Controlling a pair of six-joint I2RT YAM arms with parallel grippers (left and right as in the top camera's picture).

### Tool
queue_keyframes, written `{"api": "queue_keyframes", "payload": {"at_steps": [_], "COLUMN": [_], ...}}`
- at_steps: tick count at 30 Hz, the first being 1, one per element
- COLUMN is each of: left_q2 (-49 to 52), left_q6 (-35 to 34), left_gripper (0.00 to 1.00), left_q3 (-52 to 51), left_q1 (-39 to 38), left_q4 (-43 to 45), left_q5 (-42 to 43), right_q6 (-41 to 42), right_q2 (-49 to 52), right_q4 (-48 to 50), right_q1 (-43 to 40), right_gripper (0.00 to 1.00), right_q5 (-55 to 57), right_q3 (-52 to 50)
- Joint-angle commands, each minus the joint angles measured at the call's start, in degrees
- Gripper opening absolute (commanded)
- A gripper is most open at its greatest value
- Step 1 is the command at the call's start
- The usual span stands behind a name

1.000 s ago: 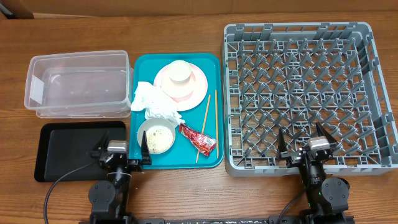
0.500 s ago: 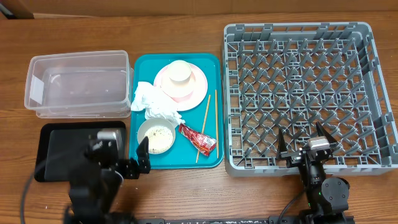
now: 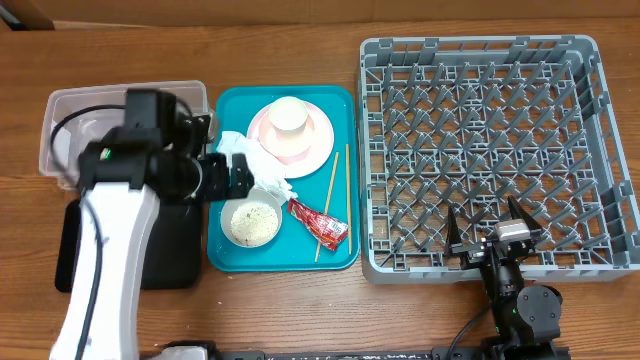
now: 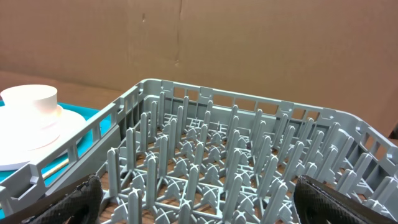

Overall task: Sort waste into correct bins and load items into the dishwasher
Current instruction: 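Reach the left gripper to the white tissue and grasp it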

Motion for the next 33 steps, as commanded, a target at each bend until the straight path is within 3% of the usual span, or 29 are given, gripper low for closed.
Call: {"api": "queue_keyframes", "payload": {"at_steps": [1, 4, 6, 12, 22, 26, 33], "left_q2": [4.68, 7.17, 7.89, 9.33, 12.83, 17.57, 23.93], "left_q6": [-2.01, -6.75, -9.79, -16.72, -24.15, -30.99, -31.56], "left_gripper": [0.70, 0.60, 0.59, 0.66, 0.65, 0.64, 0.65], "left_q3": [1.18, 1.05, 1.03, 1.01, 0.68, 0.68, 0.68], "left_q1": [-0.52, -0.52, -0.59, -2.19, -6.93, -7.54, -7.54], "left_q4": [0.02, 1.97, 3.19, 7.72, 13.70, 15.56, 17.40], "left_q5": [1.73, -2.80, -5.90, -8.44, -16.39, -17.62, -15.85], "right_q6": [-0.20, -0.20, -0.20, -0.20, -0.20, -0.20, -0.20], "right_q2": [-0.55, -0.55, -0.55, -0.55, -0.55, -0.55, -0.55], "right_q4": [0.22, 0.24, 0.24, 0.24, 0.24, 0.24, 0.22], "right_q1": [-0.17, -0.17, -0.17, -0.15, -0.17, -0.17, -0.17], "right_gripper": [1.00, 1.00, 1.00, 1.00, 1.00, 1.00, 1.00], "right_q5": [0.48, 0.48, 0.48, 0.48, 0.48, 0.48, 0.48], "right_q3": [-0.59, -0.59, -0.59, -0.59, -0.59, -0.59, -0.59]}}
